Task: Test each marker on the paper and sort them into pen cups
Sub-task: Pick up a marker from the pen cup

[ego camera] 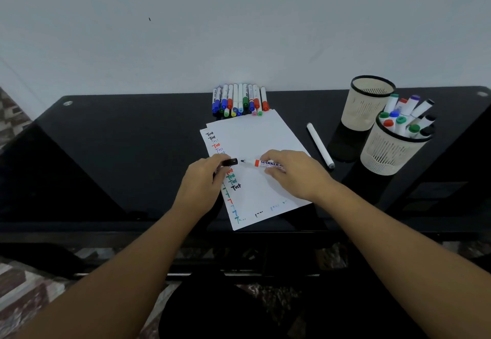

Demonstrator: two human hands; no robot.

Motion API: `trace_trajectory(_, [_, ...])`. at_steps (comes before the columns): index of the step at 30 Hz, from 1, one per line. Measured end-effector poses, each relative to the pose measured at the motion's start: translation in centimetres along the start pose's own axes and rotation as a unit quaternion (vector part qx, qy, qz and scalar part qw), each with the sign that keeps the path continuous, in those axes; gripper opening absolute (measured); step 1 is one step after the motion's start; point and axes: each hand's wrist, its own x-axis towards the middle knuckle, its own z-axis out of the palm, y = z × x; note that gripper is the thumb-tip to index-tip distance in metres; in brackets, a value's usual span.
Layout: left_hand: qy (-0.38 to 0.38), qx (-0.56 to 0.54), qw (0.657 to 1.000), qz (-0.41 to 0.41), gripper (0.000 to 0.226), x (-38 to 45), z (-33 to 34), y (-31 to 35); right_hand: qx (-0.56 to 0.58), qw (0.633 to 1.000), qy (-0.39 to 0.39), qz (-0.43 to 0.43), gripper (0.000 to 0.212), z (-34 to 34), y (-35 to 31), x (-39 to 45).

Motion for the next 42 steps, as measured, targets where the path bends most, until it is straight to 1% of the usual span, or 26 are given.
trace_trajectory(3, [0.002, 0.005, 1.000, 0.017, 0.022, -0.1, 0.0, 0.2, -0.012, 1.000, -0.008, -0.010, 0.028, 0.3, 0.0, 0.2])
trace_trajectory(6, [-0.003, 0.023, 0.998, 0.063, 0.019, -0.1, -0.2, 0.5, -0.018, 1.000, -0.011, -0.018, 0.030, 0.5, -0.2, 0.4])
trace_trajectory(9, [-0.001, 0.044, 0.993, 0.107, 0.021, -0.3, -0.2, 0.7, -0.055, 0.998, -0.014, -0.038, 0.032, 0.6, -0.8, 0.7])
trace_trajectory(14, [0.019, 0.043, 0.993, 0.111, 0.023, -0.6, -0.3, 0.9, -0.103, 0.992, 0.005, -0.069, 0.031, 0.8, -1.5, 1.0])
trace_trajectory(17, [0.020, 0.052, 0.989, 0.134, 0.025, -0.7, -0.2, 1.1, -0.138, 0.986, 0.009, -0.097, 0.043, 0.9, -1.7, 0.9])
trace_trajectory(19, [0.017, 0.051, 0.991, 0.126, 0.031, -0.8, -0.1, 1.0, -0.167, 0.978, 0.008, -0.124, 0.043, 1.2, -2.0, 1.0])
trace_trajectory(22, [-0.016, 0.025, 0.998, 0.051, 0.051, -0.7, -0.1, 0.8, -0.110, 0.987, -0.008, -0.115, 0.043, 1.5, -2.3, 1.1])
trace_trajectory(24, [-0.037, 0.008, 0.999, 0.006, 0.066, -0.5, 0.0, 0.7, -0.068, 0.993, -0.008, -0.097, 0.047, 1.5, -2.1, 1.0])
trace_trajectory(27, [-0.058, 0.000, 0.998, -0.030, 0.074, 0.0, 0.0, 0.5, -0.030, 0.997, -0.007, -0.076, 0.057, 1.0, -2.0, 0.9])
trace_trajectory(30, [-0.071, 0.027, 0.997, -0.029, 0.068, 0.0, 0.2, 0.2, 0.010, 0.998, 0.003, -0.066, 0.060, 0.8, -2.0, 0.8])
trace_trajectory(32, [-0.070, 0.039, 0.997, -0.019, 0.065, 0.0, 0.4, 0.0, 0.050, 0.997, 0.022, -0.059, 0.056, 0.8, -1.8, 0.6])
trace_trajectory(34, [-0.070, 0.041, 0.997, -0.007, 0.066, -0.1, 0.5, -0.1, 0.078, 0.994, 0.045, -0.056, 0.049, 1.1, -1.6, 0.5])
trace_trajectory(36, [-0.068, 0.040, 0.997, 0.002, 0.068, -0.1, 0.6, -0.3, 0.088, 0.993, 0.053, -0.058, 0.046, 1.2, -1.7, 0.2])
trace_trajectory(39, [-0.064, 0.042, 0.997, 0.009, 0.070, -0.1, 0.6, -0.4, 0.097, 0.993, 0.051, -0.051, 0.048, 1.3, -2.0, -0.2])
trace_trajectory(42, [-0.066, 0.050, 0.996, 0.017, 0.073, -0.1, 0.6, -0.6, 0.178, 0.983, 0.051, -0.010, 0.052, 0.9, -1.6, -0.3])
